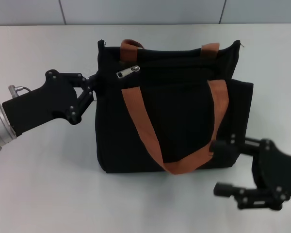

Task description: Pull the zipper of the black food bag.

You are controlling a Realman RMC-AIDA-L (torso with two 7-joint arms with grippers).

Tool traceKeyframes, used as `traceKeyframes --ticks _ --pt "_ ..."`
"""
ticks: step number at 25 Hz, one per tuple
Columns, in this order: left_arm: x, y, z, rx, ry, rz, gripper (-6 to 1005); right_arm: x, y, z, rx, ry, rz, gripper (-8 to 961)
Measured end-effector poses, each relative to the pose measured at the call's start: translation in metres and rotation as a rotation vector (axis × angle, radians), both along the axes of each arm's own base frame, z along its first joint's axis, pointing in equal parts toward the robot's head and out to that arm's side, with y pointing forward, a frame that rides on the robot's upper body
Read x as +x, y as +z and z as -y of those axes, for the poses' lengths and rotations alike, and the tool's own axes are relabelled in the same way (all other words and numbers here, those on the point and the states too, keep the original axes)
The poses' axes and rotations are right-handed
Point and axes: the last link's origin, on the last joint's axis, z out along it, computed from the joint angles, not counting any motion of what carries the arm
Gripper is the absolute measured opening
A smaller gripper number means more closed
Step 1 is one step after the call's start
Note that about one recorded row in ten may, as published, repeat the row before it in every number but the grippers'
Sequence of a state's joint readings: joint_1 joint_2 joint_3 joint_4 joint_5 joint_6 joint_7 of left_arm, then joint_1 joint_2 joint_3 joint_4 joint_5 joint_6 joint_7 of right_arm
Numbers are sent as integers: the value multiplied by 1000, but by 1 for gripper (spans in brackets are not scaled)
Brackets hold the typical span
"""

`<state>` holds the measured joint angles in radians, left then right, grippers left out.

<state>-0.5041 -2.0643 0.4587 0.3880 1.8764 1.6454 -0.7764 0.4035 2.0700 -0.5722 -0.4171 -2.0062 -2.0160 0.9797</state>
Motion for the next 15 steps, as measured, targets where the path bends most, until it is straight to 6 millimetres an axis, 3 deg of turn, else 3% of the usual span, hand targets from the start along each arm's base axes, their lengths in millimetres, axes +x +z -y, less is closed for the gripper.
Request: traceKeyframes --ticks 2,5,7,15 --pt "5 2 5 -13 -36 29 40 -10 12 -12 -52 -46 -61 748" --pt "7 3 7 -19 -55 42 29 -16 21 -25 -109 -97 -78 745" --pt "9 4 7 -22 -64 48 21 -25 32 -45 -207 -172 -77 744" --pt "8 3 7 -20 -59 41 23 -50 43 -81 -343 -278 -43 737"
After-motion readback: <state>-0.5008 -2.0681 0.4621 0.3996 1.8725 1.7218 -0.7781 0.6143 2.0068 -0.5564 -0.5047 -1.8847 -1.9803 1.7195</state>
